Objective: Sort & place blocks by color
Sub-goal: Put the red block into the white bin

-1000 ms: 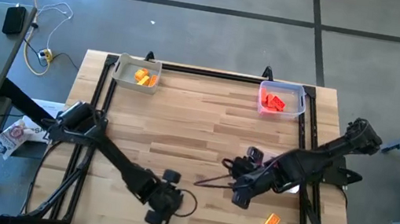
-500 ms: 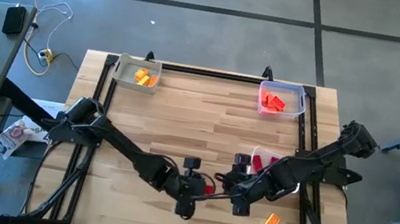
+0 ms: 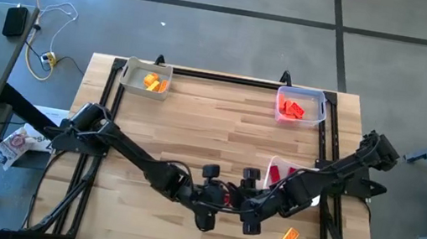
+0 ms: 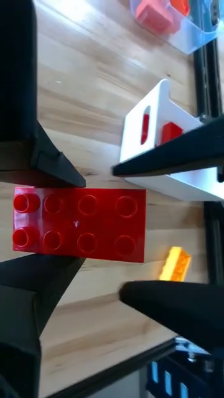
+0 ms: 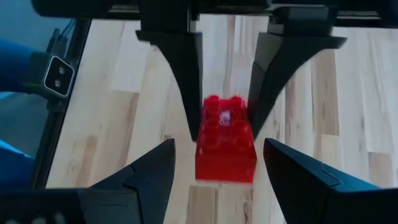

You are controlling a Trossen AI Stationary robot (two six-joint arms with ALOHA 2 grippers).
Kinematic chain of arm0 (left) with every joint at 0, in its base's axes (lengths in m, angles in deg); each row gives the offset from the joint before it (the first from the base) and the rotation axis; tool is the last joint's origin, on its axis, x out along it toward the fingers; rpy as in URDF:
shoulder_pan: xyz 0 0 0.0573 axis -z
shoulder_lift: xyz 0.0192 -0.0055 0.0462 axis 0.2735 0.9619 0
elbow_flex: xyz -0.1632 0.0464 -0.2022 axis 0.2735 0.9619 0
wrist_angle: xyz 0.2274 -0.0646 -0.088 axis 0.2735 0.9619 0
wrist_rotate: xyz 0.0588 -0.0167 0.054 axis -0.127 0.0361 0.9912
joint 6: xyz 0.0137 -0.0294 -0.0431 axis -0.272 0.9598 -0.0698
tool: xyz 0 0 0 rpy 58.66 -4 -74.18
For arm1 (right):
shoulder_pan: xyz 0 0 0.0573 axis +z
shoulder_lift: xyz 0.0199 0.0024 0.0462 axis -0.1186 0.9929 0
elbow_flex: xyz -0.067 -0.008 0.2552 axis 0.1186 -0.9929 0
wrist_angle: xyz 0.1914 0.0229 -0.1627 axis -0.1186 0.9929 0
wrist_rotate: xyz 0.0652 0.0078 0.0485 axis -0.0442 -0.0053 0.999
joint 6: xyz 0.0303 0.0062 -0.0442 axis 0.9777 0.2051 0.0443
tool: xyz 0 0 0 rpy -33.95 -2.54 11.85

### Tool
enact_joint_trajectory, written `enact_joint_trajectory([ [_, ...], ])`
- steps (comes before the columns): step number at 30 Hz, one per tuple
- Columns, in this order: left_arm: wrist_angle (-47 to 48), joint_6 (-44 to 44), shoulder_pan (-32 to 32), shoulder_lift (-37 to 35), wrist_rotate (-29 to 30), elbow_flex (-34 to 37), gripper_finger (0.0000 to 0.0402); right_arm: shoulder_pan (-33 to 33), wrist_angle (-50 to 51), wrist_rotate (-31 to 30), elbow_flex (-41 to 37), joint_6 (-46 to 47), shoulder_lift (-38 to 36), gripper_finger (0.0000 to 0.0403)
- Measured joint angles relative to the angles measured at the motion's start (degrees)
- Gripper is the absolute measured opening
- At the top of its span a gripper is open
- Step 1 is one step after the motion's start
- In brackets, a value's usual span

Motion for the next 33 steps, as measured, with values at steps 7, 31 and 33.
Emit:
enact_joint_trajectory([
  [7, -3.08, -0.45, 0.04, 0.02, 0.11, 0.00, 0.0117, 0.00, -0.76, 0.07, 0.00, 1.90, 0.02, 0.0228],
  [31, -4.85, 2.18, -2.11, 0.04, -1.36, 0.00, 0.0176, 0.02, 4.54, -0.39, -0.02, 9.05, 0.02, 0.0112],
  [33, -3.72, 2.42, -2.32, 0.04, -1.35, -0.02, 0.0187, 0.04, 6.98, -0.71, -0.02, 10.91, 0.02, 0.0112],
])
